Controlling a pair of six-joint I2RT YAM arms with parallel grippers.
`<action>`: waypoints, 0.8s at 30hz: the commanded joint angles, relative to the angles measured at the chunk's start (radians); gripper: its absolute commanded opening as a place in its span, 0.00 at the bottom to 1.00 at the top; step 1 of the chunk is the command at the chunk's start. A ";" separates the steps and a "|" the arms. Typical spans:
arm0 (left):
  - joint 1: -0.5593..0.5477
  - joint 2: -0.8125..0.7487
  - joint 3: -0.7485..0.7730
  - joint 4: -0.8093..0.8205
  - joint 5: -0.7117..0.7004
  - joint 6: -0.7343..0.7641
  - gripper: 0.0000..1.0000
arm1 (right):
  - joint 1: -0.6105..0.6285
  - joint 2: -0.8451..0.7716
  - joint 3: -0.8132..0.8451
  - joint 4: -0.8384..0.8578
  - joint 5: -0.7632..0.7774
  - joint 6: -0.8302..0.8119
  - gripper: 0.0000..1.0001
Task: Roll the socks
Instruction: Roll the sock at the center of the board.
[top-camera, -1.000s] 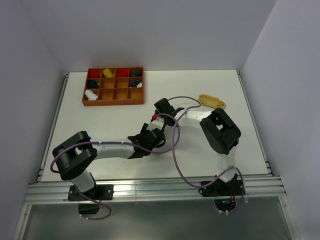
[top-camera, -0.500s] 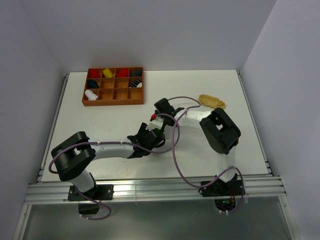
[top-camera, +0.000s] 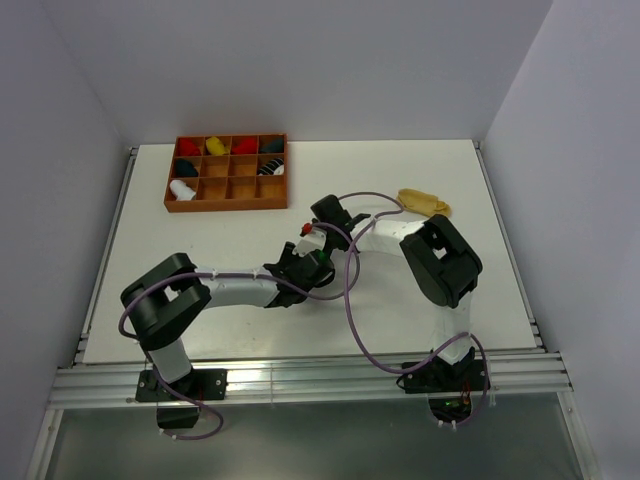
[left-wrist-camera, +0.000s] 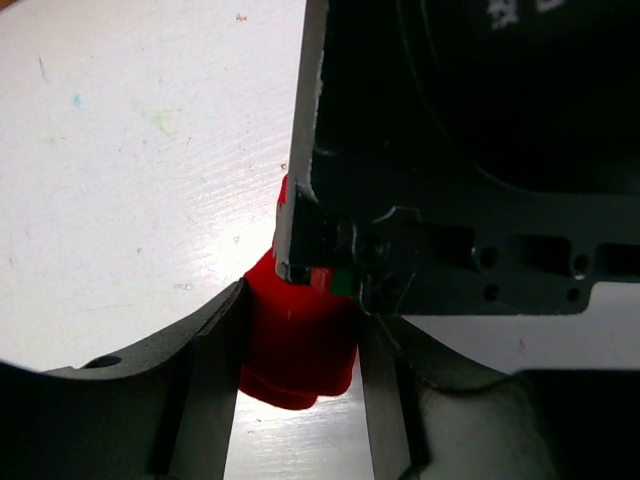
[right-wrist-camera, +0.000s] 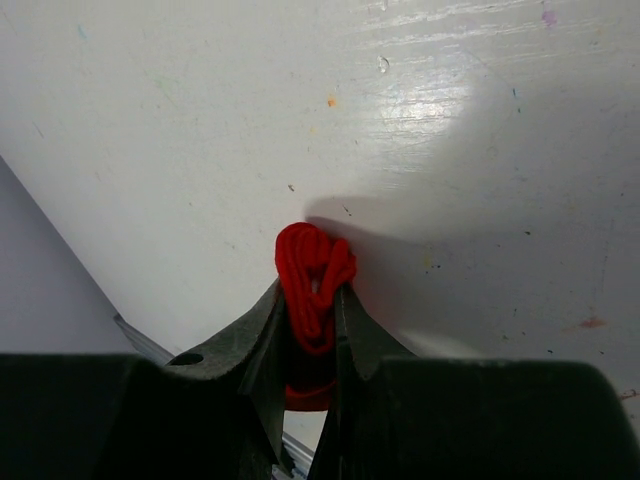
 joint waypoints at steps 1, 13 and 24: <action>0.024 0.063 0.019 -0.077 0.066 -0.033 0.50 | 0.016 0.006 0.027 -0.056 -0.002 -0.031 0.00; 0.040 0.080 -0.035 -0.079 0.155 -0.097 0.01 | -0.005 -0.031 0.015 -0.025 -0.077 -0.030 0.00; 0.079 -0.029 -0.070 -0.070 0.201 -0.133 0.42 | -0.028 -0.050 0.019 -0.033 -0.077 -0.050 0.00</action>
